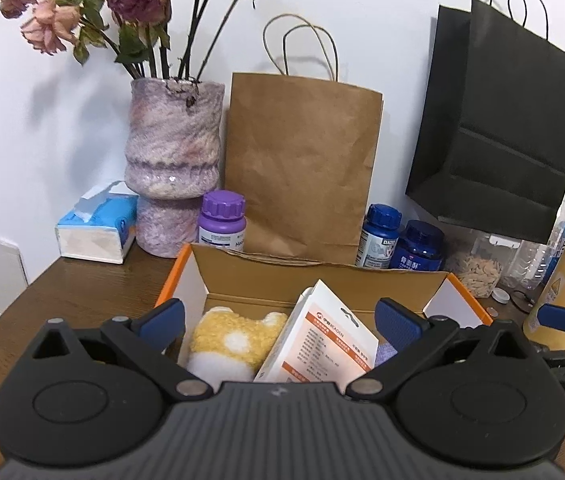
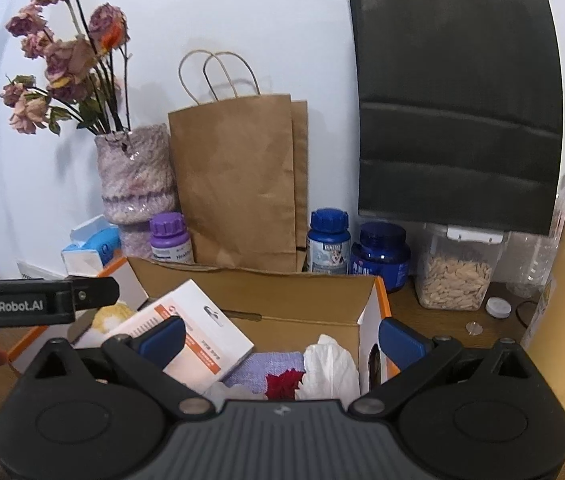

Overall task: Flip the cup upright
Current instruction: 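Lower both grippers into the red box and open them, releasing bag and cloth, then withdraw both grippers and move the right gripper to the white tape roll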

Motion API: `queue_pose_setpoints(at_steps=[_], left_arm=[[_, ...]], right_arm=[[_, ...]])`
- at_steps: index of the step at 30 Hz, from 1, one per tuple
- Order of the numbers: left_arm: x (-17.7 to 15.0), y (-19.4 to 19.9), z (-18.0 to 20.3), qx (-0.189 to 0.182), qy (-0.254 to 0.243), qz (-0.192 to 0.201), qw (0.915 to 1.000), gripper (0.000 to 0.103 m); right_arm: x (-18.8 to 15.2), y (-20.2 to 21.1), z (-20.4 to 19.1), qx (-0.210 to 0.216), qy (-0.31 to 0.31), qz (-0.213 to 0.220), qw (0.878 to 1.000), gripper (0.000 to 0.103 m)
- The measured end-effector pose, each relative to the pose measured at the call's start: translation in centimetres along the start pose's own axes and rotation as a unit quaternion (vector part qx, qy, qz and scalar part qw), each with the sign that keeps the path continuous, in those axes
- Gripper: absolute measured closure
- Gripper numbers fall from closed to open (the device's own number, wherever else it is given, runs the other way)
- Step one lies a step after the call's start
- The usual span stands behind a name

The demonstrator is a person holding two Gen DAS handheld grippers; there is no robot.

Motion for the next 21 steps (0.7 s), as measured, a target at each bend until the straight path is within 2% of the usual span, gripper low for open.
queue_pose_setpoints(at_steps=[9, 21], left_arm=[[-0.3, 2.4, -1.0, 0.01, 0.001, -0.004, 0.9999, 0.0], [-1.7, 7.1, -2.6, 0.016, 0.005, -0.002, 0.9999, 0.0]], right_arm=[[0.3, 2.7, -1.6, 0.006, 0.02, 0.014, 1.0, 0.0], [-1.2, 7.8, -3.3, 0.004, 0.039, 0.033, 0.999, 0.0]])
Point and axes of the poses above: each gripper's, at about its wrist camera, not at the fingertips, and y roughly against the way its jaws point, z to its right, x to its top, the point moved 1 cm from there along -y, roughly the way its jaws point, and after that the axes turned 8 degrees about x, right-handed, at the moved point
